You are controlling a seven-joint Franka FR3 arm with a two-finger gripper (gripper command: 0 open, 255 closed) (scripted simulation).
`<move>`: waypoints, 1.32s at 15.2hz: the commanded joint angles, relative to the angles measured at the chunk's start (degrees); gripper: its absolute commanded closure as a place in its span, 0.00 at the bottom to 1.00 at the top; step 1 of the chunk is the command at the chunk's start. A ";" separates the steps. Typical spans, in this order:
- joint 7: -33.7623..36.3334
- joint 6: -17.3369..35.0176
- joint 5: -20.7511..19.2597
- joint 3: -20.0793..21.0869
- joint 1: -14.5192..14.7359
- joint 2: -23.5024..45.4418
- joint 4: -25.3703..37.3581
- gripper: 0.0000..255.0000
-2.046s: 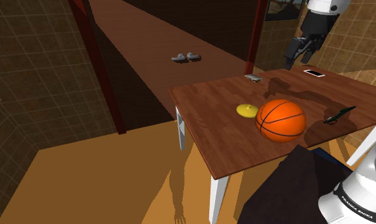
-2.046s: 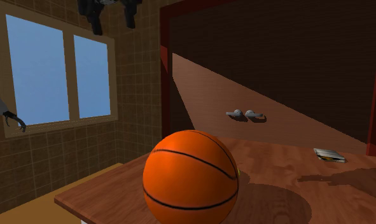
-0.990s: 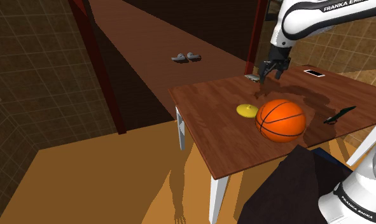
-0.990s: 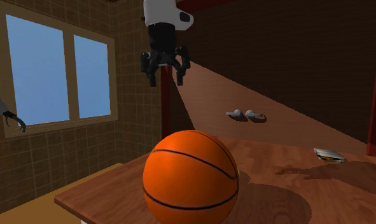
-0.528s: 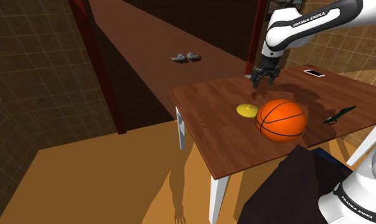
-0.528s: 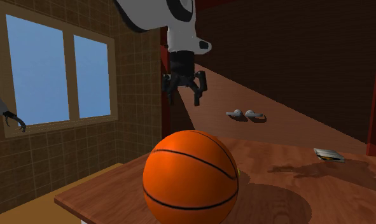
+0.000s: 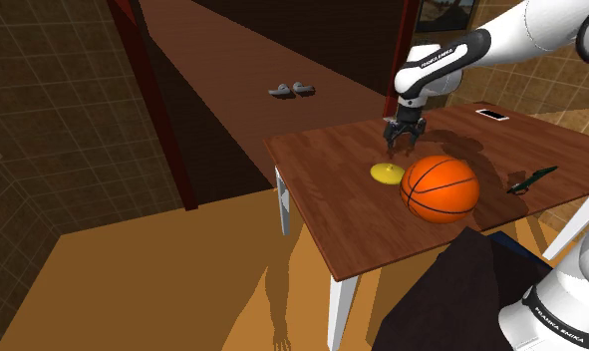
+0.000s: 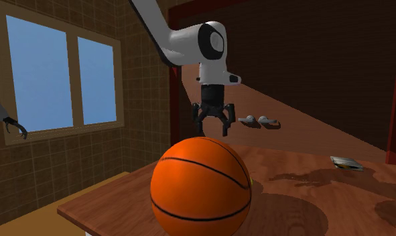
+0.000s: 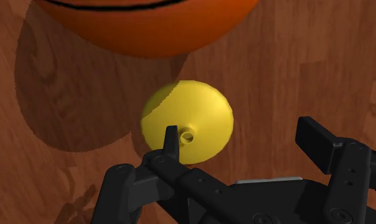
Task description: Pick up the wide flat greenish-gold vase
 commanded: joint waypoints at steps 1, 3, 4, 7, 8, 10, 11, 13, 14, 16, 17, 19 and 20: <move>-0.98 -0.10 1.77 -0.17 -1.00 4.77 3.87 0.00; -1.80 0.05 3.37 -0.15 -2.17 9.25 7.27 0.00; -2.15 0.03 4.13 -0.09 -2.79 11.50 9.08 0.00; -2.96 -0.39 6.20 0.23 -4.81 18.29 14.93 0.00; -3.14 -0.65 6.81 0.38 -5.51 20.57 17.05 0.00; -3.31 -0.30 7.32 0.60 -6.08 22.55 18.38 0.00; -3.40 0.25 7.45 0.69 -6.14 22.99 18.27 0.00; -3.57 1.33 7.73 0.88 -6.26 23.90 18.07 0.00; -3.66 1.87 7.88 0.98 -6.32 24.37 18.00 0.00; -3.84 2.92 8.16 1.17 -6.45 25.33 17.89 0.00; -3.89 3.22 8.24 1.23 -6.49 25.60 17.84 0.00; -3.88 3.30 8.25 1.24 -6.47 25.61 17.78 1.00; -3.89 3.30 8.25 1.24 -6.48 25.61 17.77 1.00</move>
